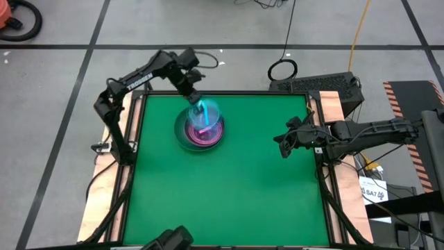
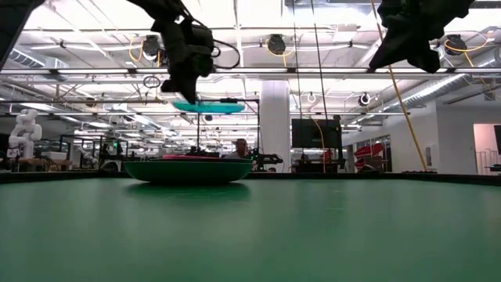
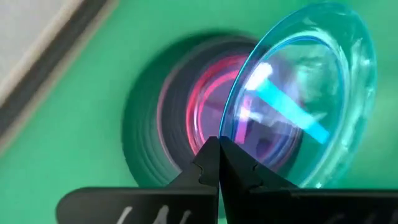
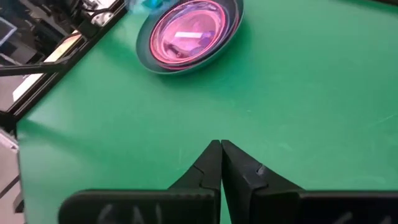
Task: Stack plastic plates
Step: Stack the blue plate on the pink plate
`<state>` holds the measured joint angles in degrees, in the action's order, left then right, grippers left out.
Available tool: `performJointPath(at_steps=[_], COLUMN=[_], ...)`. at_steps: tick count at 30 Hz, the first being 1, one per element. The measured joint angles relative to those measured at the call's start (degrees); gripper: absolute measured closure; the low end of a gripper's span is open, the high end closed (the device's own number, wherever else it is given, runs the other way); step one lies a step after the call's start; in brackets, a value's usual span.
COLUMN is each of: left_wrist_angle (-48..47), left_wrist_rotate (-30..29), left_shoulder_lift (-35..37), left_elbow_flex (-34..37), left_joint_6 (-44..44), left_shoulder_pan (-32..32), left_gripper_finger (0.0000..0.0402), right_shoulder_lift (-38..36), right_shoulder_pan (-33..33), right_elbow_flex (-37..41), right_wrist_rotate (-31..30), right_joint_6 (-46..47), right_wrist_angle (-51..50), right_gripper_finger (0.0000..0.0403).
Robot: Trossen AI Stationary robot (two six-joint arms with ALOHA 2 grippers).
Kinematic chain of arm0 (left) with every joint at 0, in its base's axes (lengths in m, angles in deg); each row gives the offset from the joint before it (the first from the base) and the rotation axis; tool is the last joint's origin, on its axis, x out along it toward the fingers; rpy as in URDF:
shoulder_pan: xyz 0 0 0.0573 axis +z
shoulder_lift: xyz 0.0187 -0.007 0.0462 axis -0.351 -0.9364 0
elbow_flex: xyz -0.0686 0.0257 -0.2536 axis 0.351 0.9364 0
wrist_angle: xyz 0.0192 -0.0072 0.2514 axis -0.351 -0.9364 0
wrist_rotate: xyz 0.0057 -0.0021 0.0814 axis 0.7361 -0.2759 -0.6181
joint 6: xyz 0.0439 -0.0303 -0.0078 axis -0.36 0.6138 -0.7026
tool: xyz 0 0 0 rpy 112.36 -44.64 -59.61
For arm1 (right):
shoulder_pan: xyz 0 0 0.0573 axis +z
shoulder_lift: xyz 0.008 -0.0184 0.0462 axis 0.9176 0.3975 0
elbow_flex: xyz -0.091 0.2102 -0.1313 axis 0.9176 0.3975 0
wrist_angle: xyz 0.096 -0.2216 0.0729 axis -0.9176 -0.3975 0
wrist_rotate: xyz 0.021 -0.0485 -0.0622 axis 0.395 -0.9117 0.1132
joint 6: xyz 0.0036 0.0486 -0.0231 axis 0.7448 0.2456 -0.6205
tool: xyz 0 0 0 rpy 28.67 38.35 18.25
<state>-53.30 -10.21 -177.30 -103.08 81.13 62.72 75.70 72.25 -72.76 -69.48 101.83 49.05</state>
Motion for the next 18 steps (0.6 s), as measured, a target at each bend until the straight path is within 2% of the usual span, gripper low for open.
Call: performJointPath(at_steps=[6,11,15,18], left_wrist_angle=[3.04,7.36,9.79,9.98], left_wrist_rotate=[-0.44,-0.54,-4.28,-5.62], left_shoulder_lift=[1.01,1.06,1.16,1.14], left_elbow_flex=[9.42,12.92,13.39,13.45], left_joint_6=[2.12,2.25,4.15,4.3], left_shoulder_pan=[-0.38,-1.5,-2.6,-3.23], left_gripper_finger=[0.0401,0.0401,0.04,0.0378], right_shoulder_lift=[0.0,0.0,0.0,0.0], right_shoulder_pan=[-0.09,-0.09,-0.09,-0.09], right_elbow_flex=[0.0,0.0,0.0,0.0], right_wrist_rotate=[-1.28,-1.29,-1.28,-1.29], right_joint_6=[0.05,0.2,0.2,0.2], right_wrist_angle=[0.0,0.02,1.14,2.39], right_gripper_finger=[0.0401,0.0401,0.0401,0.0401])
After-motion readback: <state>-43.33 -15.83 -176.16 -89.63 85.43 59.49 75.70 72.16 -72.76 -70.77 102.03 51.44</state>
